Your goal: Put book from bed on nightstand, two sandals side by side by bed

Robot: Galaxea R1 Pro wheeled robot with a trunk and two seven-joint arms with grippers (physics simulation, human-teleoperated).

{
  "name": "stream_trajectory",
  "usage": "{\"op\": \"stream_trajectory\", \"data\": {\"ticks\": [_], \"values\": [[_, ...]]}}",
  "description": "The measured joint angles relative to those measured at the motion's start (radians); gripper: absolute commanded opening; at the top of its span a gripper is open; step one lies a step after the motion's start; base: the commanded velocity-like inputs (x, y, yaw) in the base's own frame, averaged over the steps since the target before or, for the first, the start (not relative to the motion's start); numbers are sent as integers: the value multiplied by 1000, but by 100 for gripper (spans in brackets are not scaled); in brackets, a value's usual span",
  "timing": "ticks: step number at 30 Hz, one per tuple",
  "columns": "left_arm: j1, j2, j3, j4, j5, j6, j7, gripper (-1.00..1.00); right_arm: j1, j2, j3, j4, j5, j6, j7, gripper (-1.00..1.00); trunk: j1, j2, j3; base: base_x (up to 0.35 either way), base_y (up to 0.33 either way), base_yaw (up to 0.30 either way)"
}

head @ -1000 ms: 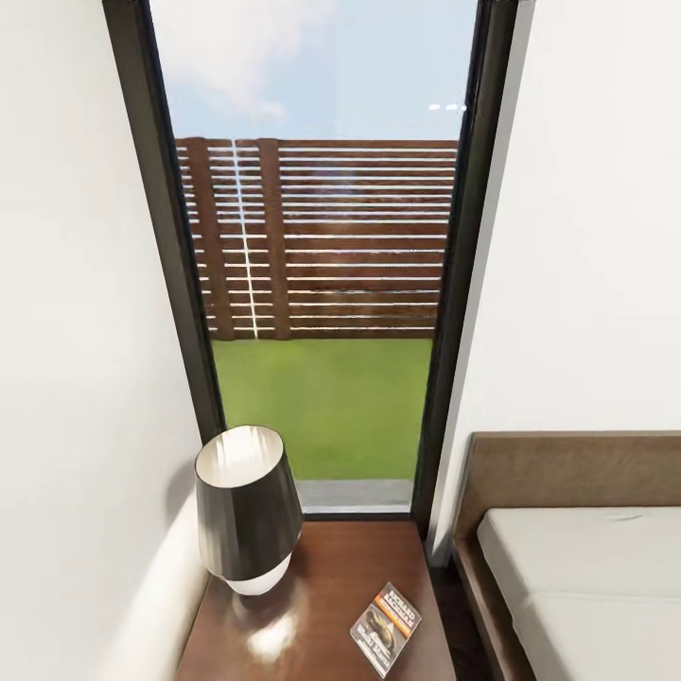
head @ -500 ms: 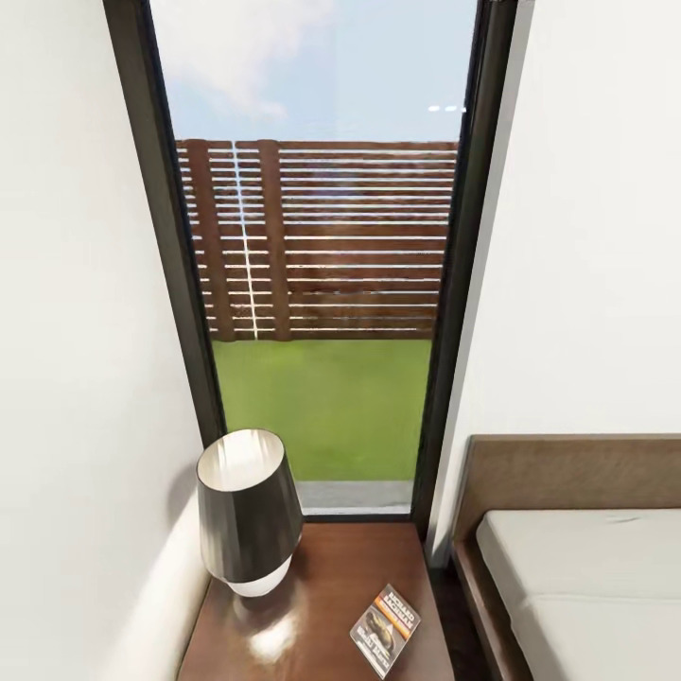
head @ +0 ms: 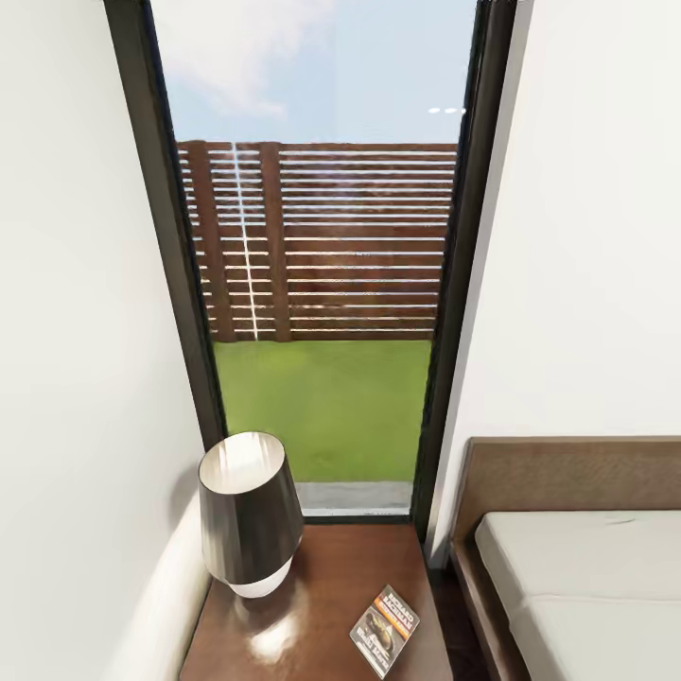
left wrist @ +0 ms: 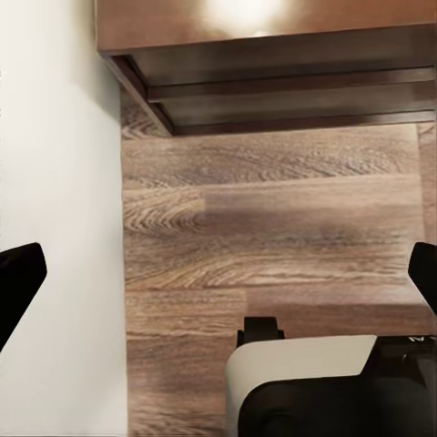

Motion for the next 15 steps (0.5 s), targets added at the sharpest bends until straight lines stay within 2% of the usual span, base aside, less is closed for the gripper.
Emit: {"op": "stream_trajectory", "data": {"ticks": [8, 15], "values": [[14, 0, 1, 1, 0, 4, 3, 100, 47, -17, 0, 1, 1, 0, 0, 100, -31, 56, 25, 0, 0, 0], [19, -4, 1, 34, 0, 5, 44, 100, 76, -22, 1, 2, -2, 0, -1, 100, -58, 105, 47, 0, 0, 0]]}}
